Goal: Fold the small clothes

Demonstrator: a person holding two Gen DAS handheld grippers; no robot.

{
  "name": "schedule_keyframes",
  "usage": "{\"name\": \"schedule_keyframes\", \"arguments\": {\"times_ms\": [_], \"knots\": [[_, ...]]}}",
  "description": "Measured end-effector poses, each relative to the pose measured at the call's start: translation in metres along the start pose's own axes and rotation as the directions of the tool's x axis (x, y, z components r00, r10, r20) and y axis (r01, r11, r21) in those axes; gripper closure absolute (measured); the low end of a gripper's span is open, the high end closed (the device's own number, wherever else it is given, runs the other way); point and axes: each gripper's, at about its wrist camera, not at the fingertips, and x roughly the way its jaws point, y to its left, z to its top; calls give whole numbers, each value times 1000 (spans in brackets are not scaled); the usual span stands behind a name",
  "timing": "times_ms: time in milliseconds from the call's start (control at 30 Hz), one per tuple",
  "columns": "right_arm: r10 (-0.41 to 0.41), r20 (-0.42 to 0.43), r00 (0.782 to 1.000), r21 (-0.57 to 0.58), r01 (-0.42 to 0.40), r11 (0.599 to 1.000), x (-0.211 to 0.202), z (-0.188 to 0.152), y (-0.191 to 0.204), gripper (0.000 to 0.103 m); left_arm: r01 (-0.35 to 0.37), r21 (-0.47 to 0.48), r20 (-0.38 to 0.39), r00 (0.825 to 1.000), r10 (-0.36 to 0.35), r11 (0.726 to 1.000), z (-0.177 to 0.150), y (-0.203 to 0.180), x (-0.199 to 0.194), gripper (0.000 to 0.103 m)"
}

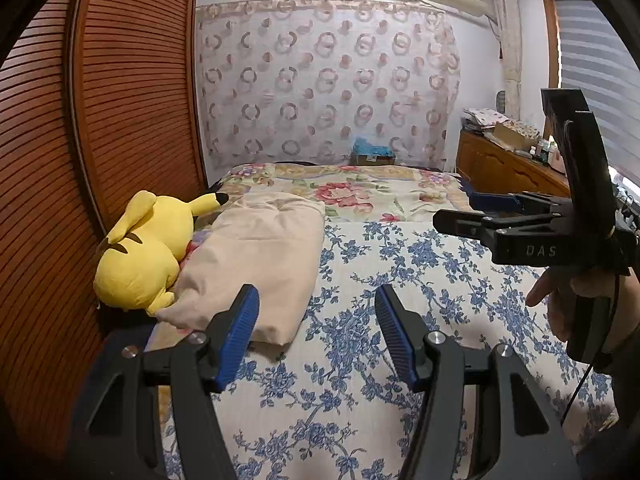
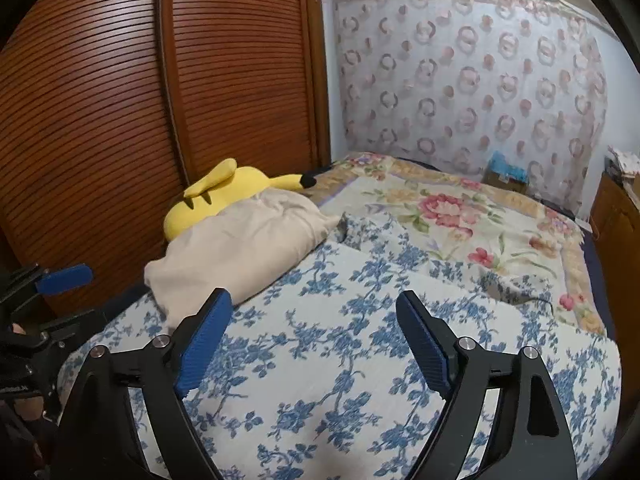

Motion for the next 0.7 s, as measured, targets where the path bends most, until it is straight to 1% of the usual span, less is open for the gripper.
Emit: {"name": "schedule_keyframes", "arguments": {"times_ms": [133,333,467,633,700], "knots": [[10,1,1000,-1,-10,1000,-3,-6,7,15,-19,1,3,1000,19,1000,-4,2,-7,43],[-6,17,1000,12,5,1000,-19,-18,15,15,-15,6,0,1000,15,1000,-10,1,-11,43],[-25,27,999,35,24,999,-36,-30,14,15,4,9,-3,1000,-4,1000,-15,-5,-12,43],[-72,35,997,47,70,996,-64,-47,9,13,32,28,-4,999,-32,999,-17,-22,-12,43],[-87,41,995,69,84,994,-77,-55,5,13,48,32,-4,999,-48,998,-17,-30,-12,43]]}}
